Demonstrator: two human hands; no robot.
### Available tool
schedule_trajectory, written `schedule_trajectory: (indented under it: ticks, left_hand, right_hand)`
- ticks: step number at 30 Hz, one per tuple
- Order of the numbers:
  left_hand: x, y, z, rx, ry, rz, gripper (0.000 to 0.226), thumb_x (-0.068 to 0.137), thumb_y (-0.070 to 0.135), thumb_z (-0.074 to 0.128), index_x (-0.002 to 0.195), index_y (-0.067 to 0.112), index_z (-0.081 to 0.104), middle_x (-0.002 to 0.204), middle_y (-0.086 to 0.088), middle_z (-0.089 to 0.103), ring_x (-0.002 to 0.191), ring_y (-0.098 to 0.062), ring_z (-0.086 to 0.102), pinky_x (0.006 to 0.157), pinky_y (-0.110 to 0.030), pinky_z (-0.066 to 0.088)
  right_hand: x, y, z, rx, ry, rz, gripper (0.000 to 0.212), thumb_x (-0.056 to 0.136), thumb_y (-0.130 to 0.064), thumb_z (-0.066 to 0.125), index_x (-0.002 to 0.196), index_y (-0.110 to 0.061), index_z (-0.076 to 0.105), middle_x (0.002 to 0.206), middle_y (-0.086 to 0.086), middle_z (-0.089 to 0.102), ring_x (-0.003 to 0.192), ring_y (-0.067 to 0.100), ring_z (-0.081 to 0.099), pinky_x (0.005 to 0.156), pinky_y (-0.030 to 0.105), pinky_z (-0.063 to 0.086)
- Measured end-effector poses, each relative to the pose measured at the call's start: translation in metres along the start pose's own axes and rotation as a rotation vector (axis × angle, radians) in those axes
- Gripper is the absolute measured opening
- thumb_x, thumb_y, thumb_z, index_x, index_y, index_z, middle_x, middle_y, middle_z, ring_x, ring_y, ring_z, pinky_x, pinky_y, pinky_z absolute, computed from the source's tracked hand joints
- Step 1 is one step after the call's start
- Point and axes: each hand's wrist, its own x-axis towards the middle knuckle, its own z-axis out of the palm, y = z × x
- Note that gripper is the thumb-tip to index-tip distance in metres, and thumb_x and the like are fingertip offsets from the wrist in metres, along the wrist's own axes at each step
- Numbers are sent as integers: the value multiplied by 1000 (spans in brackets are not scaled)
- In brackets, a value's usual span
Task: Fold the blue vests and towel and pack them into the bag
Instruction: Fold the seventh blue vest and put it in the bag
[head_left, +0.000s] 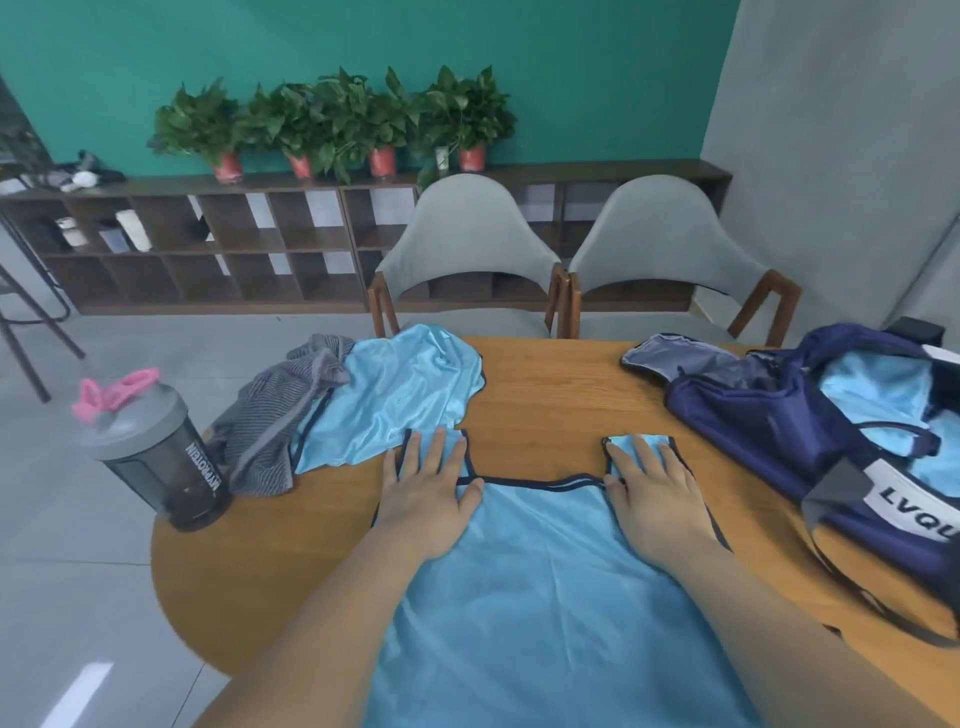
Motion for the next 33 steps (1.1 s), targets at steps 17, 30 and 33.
schedule_trajectory:
  ticks: [17, 30, 33]
  left_hand:
    - [-15, -51, -23, -136, 230, 114, 10, 99, 45, 67, 98, 35, 64, 94, 16, 58, 100, -15, 56, 89, -35, 46]
    - [-24, -77, -33, -606, 76, 23, 20, 99, 22, 72, 111, 35, 64, 94, 4, 70, 88, -15, 66, 83, -35, 55]
    - [-25, -82, -33, -642, 109, 13, 18, 101, 16, 67, 104, 34, 63, 94, 6, 72, 91, -13, 67, 88, -38, 55]
  right_hand:
    - [-6, 65, -58, 138, 22, -91, 15, 89, -31, 80, 91, -34, 66, 90, -13, 62, 83, 8, 59, 74, 31, 50]
    - [-13, 74, -61, 580, -25, 136, 10, 92, -33, 78, 101, -36, 74, 92, -1, 74, 92, 16, 69, 81, 30, 53]
    - [-13, 77, -61, 742, -31, 198, 10, 94, -22, 76, 99, -31, 74, 91, 4, 77, 92, 23, 72, 83, 39, 57]
